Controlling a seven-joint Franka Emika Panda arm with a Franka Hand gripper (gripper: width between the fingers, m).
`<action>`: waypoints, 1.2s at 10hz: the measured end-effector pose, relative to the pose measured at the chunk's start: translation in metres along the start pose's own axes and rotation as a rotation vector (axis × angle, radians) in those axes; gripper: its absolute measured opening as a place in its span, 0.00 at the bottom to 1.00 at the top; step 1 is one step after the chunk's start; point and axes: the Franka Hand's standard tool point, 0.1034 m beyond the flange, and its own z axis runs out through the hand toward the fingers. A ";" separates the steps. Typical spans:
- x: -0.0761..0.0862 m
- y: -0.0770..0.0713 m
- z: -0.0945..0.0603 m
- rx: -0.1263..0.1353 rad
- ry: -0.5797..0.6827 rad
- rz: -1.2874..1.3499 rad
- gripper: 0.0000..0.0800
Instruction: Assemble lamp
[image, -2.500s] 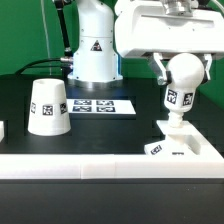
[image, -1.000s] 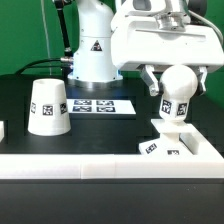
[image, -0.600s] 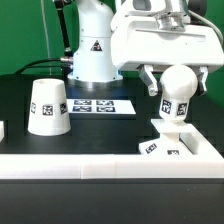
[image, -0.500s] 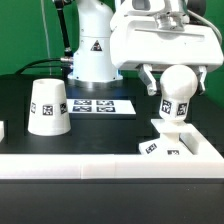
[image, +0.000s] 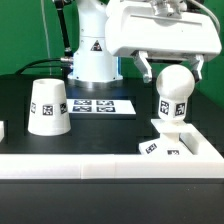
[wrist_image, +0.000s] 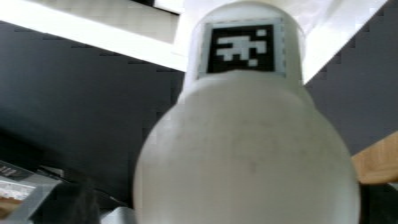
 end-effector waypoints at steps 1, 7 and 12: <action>-0.001 0.000 0.001 0.000 -0.001 0.000 0.87; -0.011 -0.018 0.011 0.122 -0.368 0.004 0.87; -0.003 -0.012 0.014 0.148 -0.451 0.011 0.87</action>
Offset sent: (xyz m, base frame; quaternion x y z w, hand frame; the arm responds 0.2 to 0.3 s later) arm 0.0045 -0.0067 -0.0054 0.0031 -0.1946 -0.0054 0.9809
